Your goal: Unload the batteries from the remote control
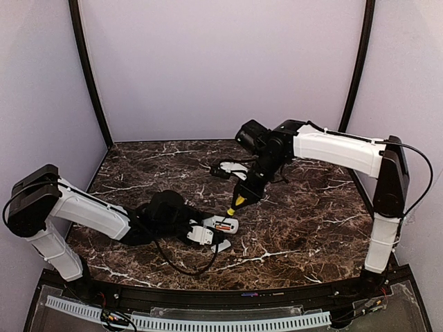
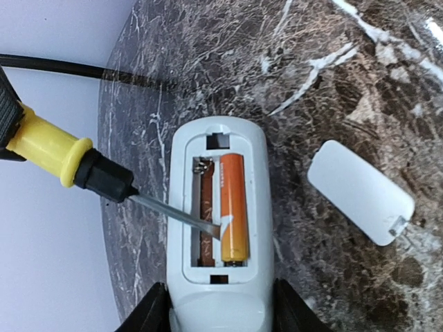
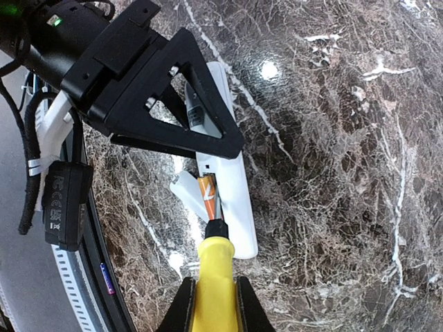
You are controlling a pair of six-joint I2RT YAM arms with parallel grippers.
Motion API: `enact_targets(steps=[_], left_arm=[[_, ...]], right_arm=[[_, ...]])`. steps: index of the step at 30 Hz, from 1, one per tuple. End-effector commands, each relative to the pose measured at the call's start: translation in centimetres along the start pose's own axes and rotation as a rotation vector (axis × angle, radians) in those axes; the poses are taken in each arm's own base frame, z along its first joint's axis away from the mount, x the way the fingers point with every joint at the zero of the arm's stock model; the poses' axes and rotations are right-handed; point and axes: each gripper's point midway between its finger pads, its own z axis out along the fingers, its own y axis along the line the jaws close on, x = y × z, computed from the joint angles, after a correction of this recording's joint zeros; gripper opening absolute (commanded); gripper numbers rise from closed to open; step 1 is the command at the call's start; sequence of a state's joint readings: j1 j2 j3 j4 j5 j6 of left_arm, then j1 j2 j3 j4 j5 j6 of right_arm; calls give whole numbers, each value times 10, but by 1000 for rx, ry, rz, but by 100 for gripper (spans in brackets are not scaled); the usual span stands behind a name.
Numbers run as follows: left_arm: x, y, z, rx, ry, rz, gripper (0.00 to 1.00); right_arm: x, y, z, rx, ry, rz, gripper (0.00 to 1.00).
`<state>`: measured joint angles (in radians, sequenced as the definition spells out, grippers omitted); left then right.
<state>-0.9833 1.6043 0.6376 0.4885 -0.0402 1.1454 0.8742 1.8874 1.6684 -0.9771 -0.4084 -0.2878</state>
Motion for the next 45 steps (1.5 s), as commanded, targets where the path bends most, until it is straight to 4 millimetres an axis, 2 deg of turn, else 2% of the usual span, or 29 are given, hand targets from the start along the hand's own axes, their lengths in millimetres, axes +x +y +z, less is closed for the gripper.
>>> enact_targets(steps=[1, 7, 18, 22, 27, 33, 45], left_arm=[[-5, 63, -6, -262, -10, 46, 1], [16, 78, -3, -313, 37, 59, 1], [44, 88, -2, -372, 117, 80, 0], [52, 94, -3, -408, 161, 105, 0], [56, 98, -3, -423, 173, 95, 0], [59, 99, -2, -431, 186, 91, 0], [59, 96, -1, -421, 182, 84, 0]], right_arm=[[-8, 6, 4, -139, -8, 17, 0], [-17, -21, 15, -148, -6, 39, 0], [-25, -74, 23, -123, -25, 121, 0], [-17, -104, 24, -55, -8, 236, 0], [0, -122, 28, 6, 21, 330, 0], [17, -128, 35, 28, 49, 434, 0], [11, -125, 32, 27, 12, 502, 0]])
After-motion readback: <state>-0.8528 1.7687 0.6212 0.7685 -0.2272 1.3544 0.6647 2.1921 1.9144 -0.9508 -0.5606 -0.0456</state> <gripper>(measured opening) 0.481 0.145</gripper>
